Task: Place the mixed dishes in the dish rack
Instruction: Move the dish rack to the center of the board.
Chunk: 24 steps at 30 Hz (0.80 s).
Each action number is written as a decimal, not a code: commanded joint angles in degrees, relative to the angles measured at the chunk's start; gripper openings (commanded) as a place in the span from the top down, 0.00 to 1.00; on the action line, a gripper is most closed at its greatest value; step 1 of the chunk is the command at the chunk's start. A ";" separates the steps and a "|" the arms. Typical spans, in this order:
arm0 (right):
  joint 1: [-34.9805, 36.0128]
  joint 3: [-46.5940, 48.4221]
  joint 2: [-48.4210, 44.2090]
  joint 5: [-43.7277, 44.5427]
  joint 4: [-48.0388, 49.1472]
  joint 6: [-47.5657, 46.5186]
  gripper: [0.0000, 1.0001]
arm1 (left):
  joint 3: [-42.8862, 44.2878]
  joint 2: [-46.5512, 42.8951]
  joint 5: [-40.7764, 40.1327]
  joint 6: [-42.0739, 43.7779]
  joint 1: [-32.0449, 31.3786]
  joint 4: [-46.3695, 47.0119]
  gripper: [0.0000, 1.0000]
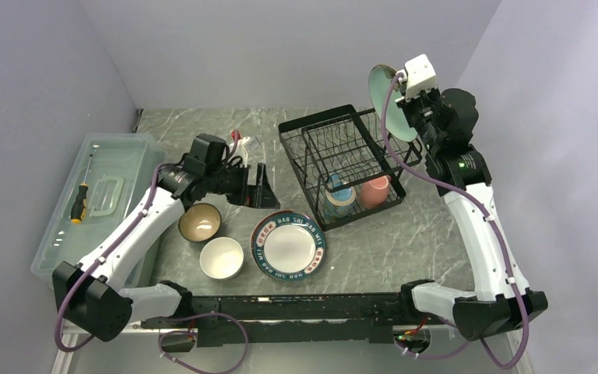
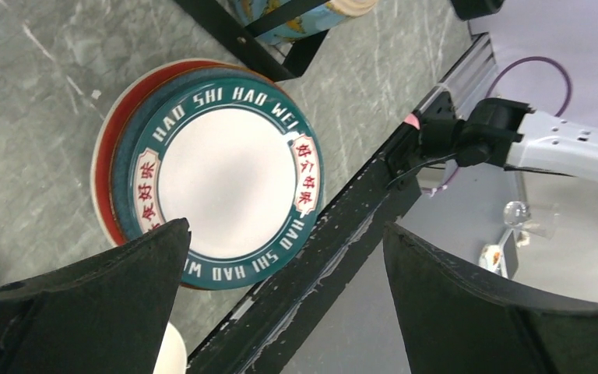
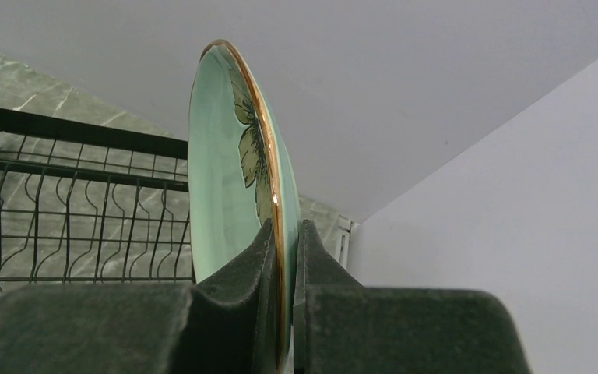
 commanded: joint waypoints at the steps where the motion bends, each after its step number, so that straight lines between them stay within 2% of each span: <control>1: -0.77 4.85 -0.41 -0.83 9.26 0.34 1.00 | -1.86 -3.41 -2.39 4.46 -0.13 -0.41 0.01; 8: -1.32 4.45 0.22 -0.67 9.76 0.32 1.00 | -5.46 -5.26 -3.69 4.58 -0.13 1.08 0.01; 24: -2.55 0.31 0.00 -1.74 11.45 0.79 1.00 | -6.26 -6.34 -5.24 4.91 -0.12 -0.48 0.01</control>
